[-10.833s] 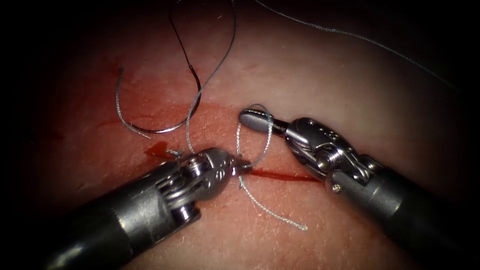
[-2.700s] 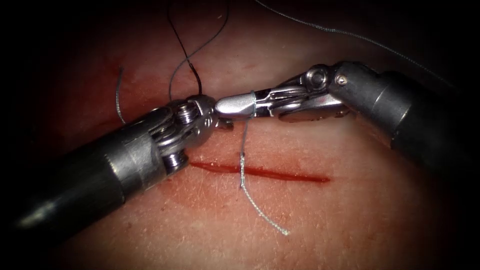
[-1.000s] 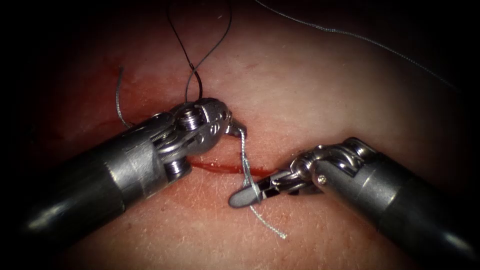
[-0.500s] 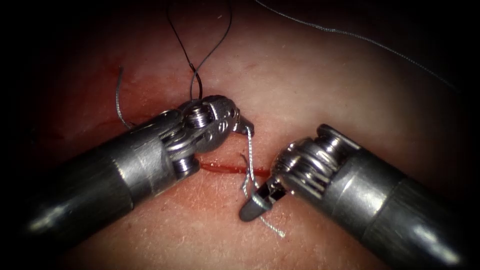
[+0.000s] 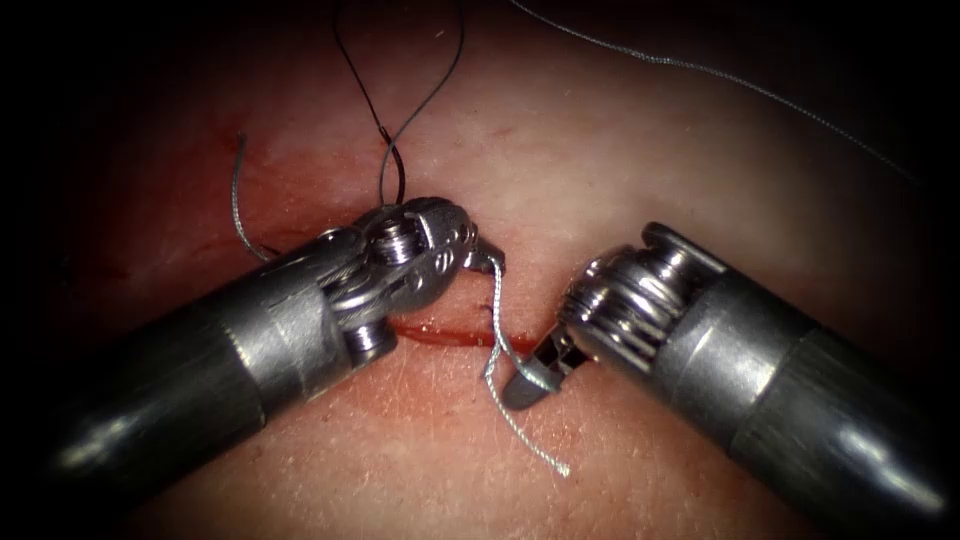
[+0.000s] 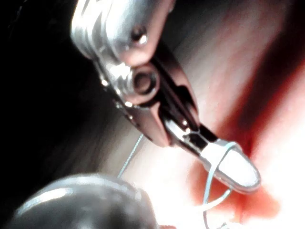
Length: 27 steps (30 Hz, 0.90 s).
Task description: Wound Closure
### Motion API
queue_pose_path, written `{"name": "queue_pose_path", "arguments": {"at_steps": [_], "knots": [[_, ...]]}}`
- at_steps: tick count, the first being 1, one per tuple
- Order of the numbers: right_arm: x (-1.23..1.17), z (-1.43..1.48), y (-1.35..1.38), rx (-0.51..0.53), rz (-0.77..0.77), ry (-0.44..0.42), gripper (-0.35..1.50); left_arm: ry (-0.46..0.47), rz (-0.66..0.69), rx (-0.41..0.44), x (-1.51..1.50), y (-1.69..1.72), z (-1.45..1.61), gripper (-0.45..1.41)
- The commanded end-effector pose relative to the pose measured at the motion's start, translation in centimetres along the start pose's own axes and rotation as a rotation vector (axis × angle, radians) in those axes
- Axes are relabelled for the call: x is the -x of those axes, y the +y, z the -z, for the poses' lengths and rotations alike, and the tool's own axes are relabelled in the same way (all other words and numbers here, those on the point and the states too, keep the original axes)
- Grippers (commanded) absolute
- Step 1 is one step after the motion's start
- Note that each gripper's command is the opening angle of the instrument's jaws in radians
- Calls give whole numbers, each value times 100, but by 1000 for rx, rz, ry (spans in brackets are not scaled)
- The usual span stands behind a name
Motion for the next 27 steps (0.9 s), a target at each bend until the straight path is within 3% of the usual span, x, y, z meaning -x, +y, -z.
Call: {"name": "queue_pose_path", "arguments": {"at_steps": [1,12,15,16,21,23,25,27], "knots": [[-8,7,2,11,5,5,-35,-4,-1,8,8,10,7,-45],[-1,-15,5,27,16,10,-30,-2,-7,11,8,12,6,-45],[-1,-18,5,29,16,11,-20,-2,-7,11,8,12,6,-45],[0,-20,4,30,17,12,-6,-2,-7,12,7,12,6,-45],[-1,-30,-1,37,18,17,4,-2,-8,12,7,11,6,-45],[1,-36,0,41,20,18,20,-1,-8,13,7,10,5,-45],[2,-40,1,44,22,19,22,-1,-8,13,6,10,4,-45],[3,-43,1,46,23,20,42,-1,-9,13,6,10,5,-45]]}}
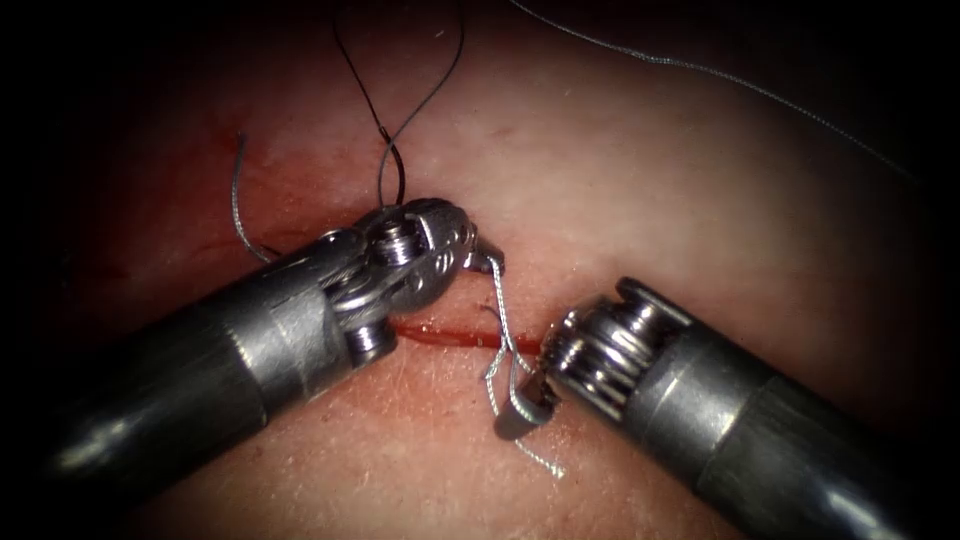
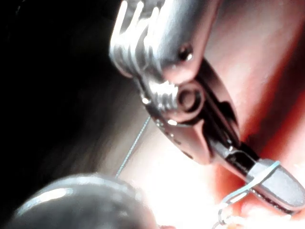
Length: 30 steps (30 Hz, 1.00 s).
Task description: Wound Closure
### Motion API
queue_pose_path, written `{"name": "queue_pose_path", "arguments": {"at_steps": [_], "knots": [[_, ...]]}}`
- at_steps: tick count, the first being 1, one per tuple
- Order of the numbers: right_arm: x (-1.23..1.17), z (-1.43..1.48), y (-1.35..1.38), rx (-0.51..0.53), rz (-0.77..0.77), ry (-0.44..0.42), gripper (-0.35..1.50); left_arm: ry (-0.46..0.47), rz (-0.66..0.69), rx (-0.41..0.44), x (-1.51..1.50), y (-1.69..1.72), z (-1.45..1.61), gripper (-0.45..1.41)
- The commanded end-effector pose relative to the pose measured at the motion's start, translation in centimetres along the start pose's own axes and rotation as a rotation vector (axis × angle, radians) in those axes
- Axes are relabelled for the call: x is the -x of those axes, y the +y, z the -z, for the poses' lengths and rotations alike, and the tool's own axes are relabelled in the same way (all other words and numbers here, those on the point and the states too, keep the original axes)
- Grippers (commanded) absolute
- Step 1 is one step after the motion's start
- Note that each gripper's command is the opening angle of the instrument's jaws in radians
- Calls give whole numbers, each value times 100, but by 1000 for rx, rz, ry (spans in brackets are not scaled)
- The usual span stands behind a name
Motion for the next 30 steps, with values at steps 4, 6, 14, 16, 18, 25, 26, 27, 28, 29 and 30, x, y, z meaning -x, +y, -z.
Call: {"name": "queue_pose_path", "arguments": {"at_steps": [4,6,14,16,18,25,26,27,28,29,30], "knots": [[-10,12,-5,-1,1,6,62,-5,-2,7,7,10,8,-45],[-10,11,-7,2,1,4,36,-5,-3,7,7,10,8,-45],[-10,-4,1,28,22,3,-35,-4,-5,8,5,7,9,-45],[-12,-5,3,50,20,-8,-35,-2,-5,11,5,8,9,-45],[-13,-8,5,84,34,-23,-35,-2,-4,11,5,8,9,-45],[-18,14,5,82,23,-4,-35,5,-11,12,-2,4,14,-45],[-20,25,5,89,18,20,-35,18,-13,5,-5,2,16,-45],[-24,38,7,97,10,39,-35,42,-15,-2,-8,-3,19,-45],[-24,38,7,97,10,39,-35,42,-15,-2,-8,-3,19,-45],[-26,49,8,101,2,57,-35,61,-16,-5,-11,-6,21,-45],[-31,66,12,113,6,88,-35,87,-17,-15,-14,-10,26,-45]]}}
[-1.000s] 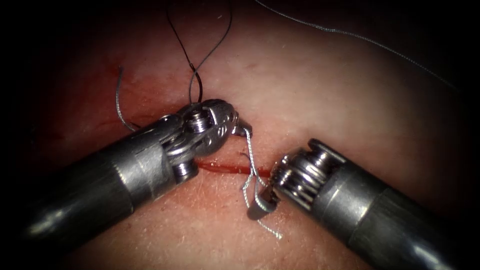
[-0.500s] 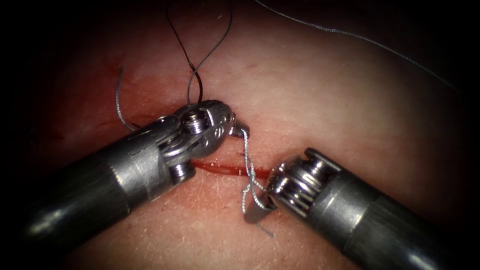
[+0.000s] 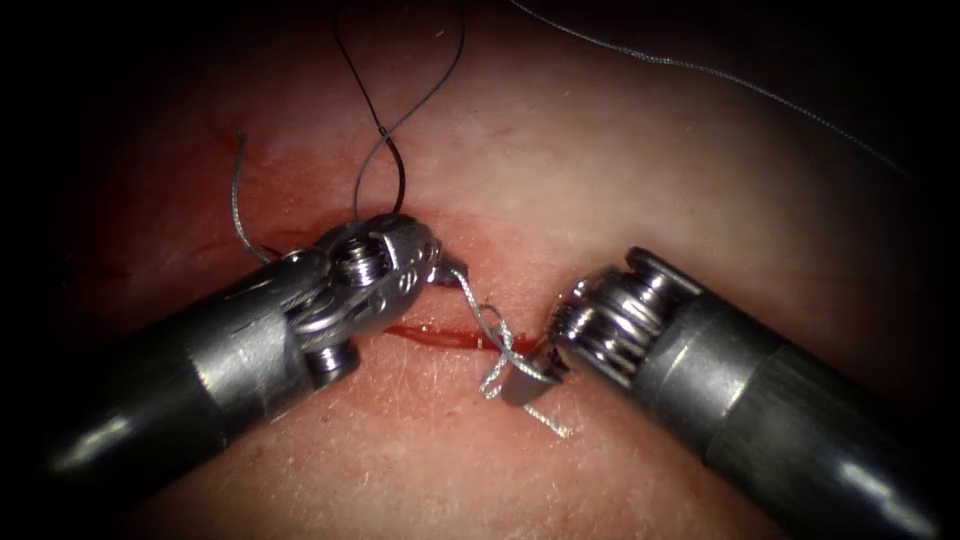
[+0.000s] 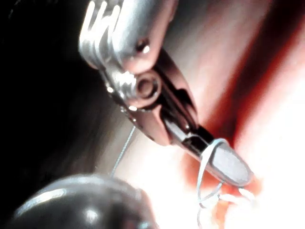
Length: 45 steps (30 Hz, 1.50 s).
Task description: Wound Closure
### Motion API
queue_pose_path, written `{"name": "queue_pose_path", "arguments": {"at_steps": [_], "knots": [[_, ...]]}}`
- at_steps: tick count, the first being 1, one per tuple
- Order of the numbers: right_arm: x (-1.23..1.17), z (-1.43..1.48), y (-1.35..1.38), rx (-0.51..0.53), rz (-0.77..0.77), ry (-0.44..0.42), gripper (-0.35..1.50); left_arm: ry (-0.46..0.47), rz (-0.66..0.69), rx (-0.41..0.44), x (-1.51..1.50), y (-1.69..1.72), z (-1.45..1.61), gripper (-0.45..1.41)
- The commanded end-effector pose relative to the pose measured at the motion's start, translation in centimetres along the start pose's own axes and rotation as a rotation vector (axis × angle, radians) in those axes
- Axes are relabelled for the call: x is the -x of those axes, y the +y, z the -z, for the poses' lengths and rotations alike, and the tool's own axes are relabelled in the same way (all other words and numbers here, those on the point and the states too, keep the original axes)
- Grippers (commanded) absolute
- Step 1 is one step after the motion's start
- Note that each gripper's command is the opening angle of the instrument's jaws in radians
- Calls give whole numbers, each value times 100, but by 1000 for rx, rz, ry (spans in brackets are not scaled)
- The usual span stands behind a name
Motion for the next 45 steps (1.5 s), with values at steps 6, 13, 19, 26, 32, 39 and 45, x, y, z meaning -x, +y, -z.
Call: {"name": "queue_pose_path", "arguments": {"at_steps": [6,13,19,26,32,39,45], "knots": [[-36,66,45,95,44,163,-35,124,-22,-73,-8,-24,16,-45],[-56,63,75,141,72,251,-35,186,-43,-211,-7,-103,-1,-45],[-55,41,83,121,64,256,-35,240,-67,-314,-3,-148,-18,-45],[-48,22,92,121,80,249,-35,331,-73,-497,-23,-197,-40,-45],[-51,1,116,137,91,255,-35,342,-26,-546,-49,-240,-47,-45],[-54,14,152,152,74,278,-35,336,-6,-574,-55,-261,-50,-45],[-38,36,167,187,26,286,-35,313,-10,-551,-54,-257,-52,-45]]}}
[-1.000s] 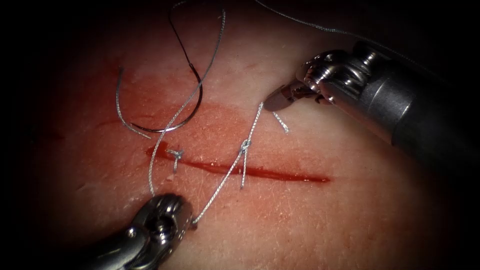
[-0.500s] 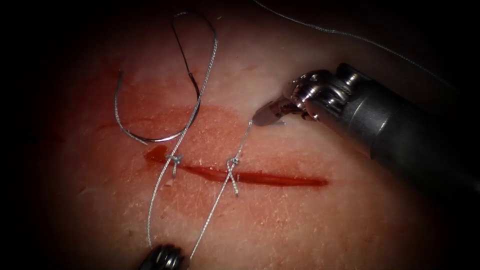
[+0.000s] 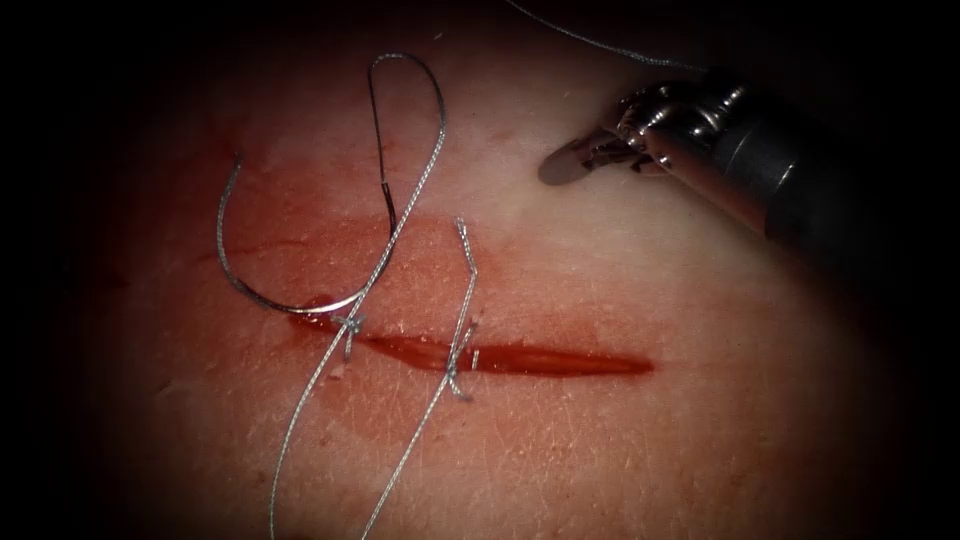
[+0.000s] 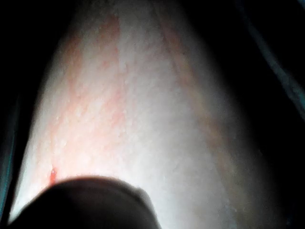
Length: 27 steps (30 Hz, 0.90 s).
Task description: Wound Closure
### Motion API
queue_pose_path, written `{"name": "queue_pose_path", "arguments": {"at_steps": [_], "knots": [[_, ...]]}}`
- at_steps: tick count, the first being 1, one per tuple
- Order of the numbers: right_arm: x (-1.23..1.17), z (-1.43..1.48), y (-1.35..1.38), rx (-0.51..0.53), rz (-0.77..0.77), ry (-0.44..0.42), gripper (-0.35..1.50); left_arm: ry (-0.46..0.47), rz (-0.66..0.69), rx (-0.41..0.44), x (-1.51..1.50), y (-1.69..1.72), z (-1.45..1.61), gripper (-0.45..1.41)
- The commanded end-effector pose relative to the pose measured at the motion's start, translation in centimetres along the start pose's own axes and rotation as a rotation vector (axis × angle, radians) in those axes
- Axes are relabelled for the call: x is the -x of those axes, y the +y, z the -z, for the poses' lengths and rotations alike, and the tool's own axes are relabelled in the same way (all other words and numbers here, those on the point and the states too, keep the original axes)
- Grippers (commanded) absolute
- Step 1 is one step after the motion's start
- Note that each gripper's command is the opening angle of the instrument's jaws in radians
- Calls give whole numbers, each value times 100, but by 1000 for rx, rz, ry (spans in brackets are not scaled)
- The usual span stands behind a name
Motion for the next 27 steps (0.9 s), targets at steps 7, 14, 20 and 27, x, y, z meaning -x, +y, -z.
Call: {"name": "queue_pose_path", "arguments": {"at_steps": [7,14,20,27], "knots": [[1,14,-27,-76,-62,126,-35,-37,62,134,16,33,40,-45],[46,8,-121,-107,-187,451,-15,-65,23,277,8,68,114,-45],[62,-3,-134,-168,-390,857,15,-85,48,387,-5,93,169,-45],[74,-15,-130,-219,-501,861,78,-157,115,499,-5,118,191,-45]]}}
